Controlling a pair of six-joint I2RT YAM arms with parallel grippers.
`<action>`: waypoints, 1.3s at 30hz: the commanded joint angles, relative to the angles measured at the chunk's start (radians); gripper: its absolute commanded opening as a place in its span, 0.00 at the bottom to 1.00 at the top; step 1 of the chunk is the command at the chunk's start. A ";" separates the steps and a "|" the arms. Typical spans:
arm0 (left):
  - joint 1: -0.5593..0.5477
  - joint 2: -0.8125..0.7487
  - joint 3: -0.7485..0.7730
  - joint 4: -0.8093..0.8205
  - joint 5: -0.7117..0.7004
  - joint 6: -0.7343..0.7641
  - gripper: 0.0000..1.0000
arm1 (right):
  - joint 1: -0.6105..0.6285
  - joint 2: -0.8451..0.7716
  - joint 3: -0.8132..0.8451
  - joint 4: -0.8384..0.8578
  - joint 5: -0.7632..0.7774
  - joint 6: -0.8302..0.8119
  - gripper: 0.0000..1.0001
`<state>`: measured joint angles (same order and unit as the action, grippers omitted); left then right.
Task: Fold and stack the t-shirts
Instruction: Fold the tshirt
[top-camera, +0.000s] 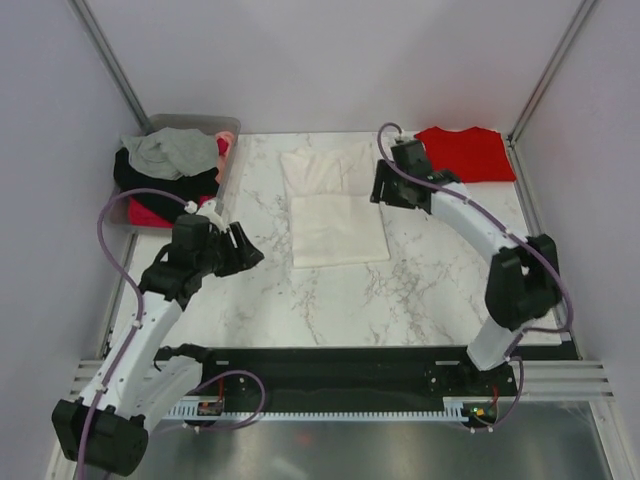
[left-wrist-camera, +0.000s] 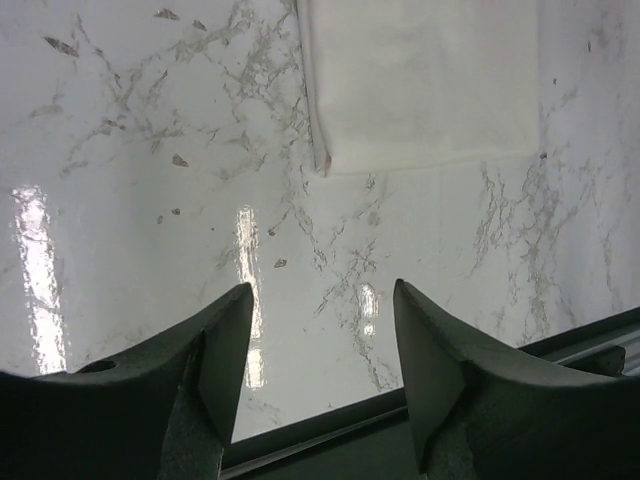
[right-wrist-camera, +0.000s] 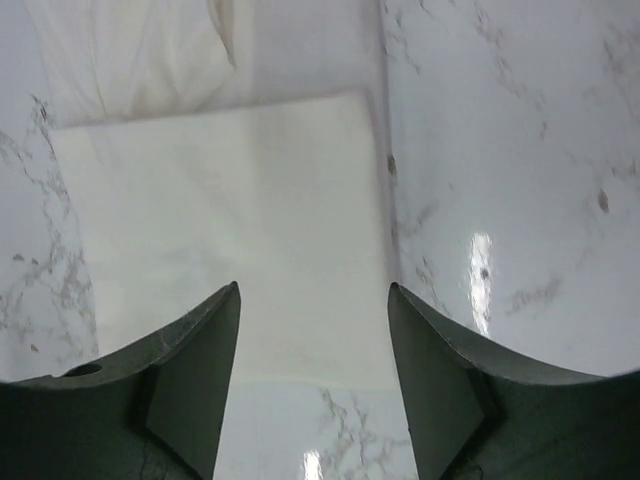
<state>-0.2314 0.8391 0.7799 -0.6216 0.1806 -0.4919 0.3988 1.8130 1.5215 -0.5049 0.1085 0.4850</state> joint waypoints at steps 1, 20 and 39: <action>-0.006 0.072 -0.060 0.103 0.091 -0.081 0.65 | -0.054 -0.193 -0.291 0.086 -0.136 0.058 0.68; -0.071 0.509 -0.277 0.749 0.138 -0.280 0.76 | -0.144 -0.176 -0.761 0.454 -0.446 0.139 0.60; -0.120 0.785 -0.271 0.928 0.151 -0.346 0.47 | -0.163 -0.080 -0.801 0.496 -0.455 0.124 0.12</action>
<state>-0.3355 1.5799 0.5262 0.3531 0.3710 -0.8303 0.2371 1.6901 0.7589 0.0299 -0.3897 0.6422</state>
